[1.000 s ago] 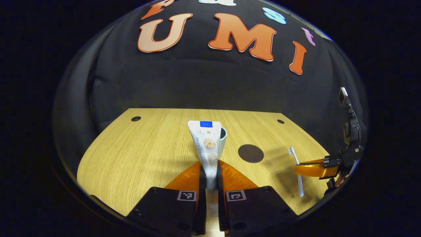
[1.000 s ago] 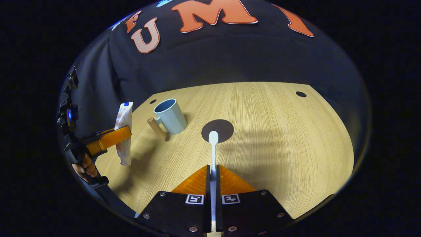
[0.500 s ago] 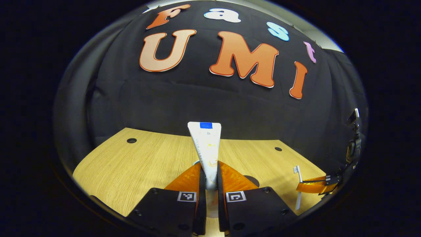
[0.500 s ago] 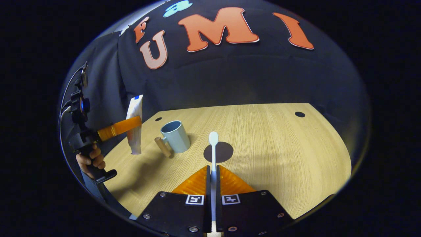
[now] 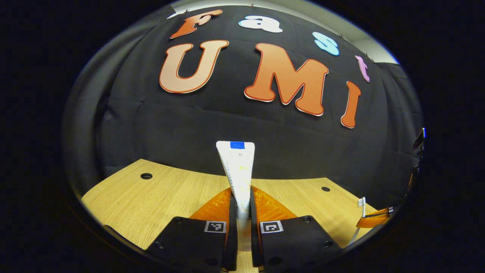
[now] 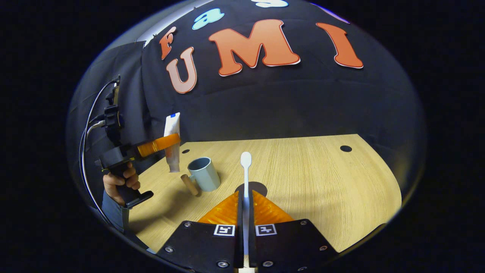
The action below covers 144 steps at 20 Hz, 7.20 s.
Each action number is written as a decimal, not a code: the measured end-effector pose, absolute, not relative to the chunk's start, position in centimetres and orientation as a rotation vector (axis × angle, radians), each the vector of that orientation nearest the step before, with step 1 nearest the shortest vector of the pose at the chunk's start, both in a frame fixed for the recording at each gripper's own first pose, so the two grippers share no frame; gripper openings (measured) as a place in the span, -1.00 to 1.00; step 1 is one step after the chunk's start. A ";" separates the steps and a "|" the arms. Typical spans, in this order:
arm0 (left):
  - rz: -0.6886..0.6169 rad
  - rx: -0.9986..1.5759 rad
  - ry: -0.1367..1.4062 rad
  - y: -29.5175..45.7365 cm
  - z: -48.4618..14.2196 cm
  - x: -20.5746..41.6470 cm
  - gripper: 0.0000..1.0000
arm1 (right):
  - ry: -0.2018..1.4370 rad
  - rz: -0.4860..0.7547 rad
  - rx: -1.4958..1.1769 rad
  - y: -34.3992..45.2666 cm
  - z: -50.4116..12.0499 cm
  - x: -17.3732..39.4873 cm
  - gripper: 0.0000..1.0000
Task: Put the toothbrush and toothpaste on the desktop into the cup, then pick up the cup and place it on the coaster on the desktop.
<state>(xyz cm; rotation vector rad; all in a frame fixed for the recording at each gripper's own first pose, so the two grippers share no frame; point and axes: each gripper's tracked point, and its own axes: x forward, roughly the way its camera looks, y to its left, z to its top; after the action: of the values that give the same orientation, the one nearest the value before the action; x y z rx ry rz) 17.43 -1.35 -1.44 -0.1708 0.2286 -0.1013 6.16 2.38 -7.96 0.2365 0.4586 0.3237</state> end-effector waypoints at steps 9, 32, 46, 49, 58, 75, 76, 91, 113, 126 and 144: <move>-0.114 -0.186 0.201 -1.8 -4.4 22.3 -0.63 | 0.350 0.312 0.209 1.8 -6.4 8.0 -0.89; -0.170 -0.175 0.278 -1.5 -8.8 20.1 -0.40 | 0.128 0.342 0.316 7.6 -2.0 12.0 -0.89; -0.213 -0.112 0.273 -0.3 -9.1 16.5 0.51 | -0.060 0.454 0.369 15.4 4.3 17.2 -0.89; -0.212 -0.105 0.327 0.5 -11.0 15.1 0.70 | -0.060 0.472 0.386 17.0 3.2 18.3 -0.88; -0.158 -0.090 0.326 4.2 -10.9 11.7 0.75 | -0.071 0.481 0.433 20.2 1.4 21.7 -0.88; -0.175 -0.127 0.385 2.9 -10.7 10.3 0.75 | 0.032 0.493 0.328 21.7 -4.1 21.2 -0.85; -0.178 -0.129 0.394 2.7 -10.9 10.0 0.75 | 0.042 0.496 0.324 21.7 -4.5 21.0 -0.85; -0.245 -0.097 0.659 0.7 -10.0 10.8 0.75 | 0.173 0.538 0.208 19.6 -7.1 18.2 -0.70; -0.197 0.032 1.145 -3.9 -17.9 18.4 0.75 | -0.077 0.432 0.135 5.1 2.2 10.3 0.93; -0.103 0.074 1.242 -3.4 -19.9 18.7 0.60 | -0.085 0.341 0.172 -0.2 1.4 7.1 0.92; -0.084 0.011 1.214 -2.0 -18.3 18.1 -0.43 | -0.094 0.271 0.177 -2.8 1.6 2.1 0.92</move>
<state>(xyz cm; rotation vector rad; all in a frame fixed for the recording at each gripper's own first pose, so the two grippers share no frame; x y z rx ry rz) 18.10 -2.04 -18.28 0.0110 1.2142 -0.0840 2.07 -2.82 1.58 0.1771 -0.0937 0.2709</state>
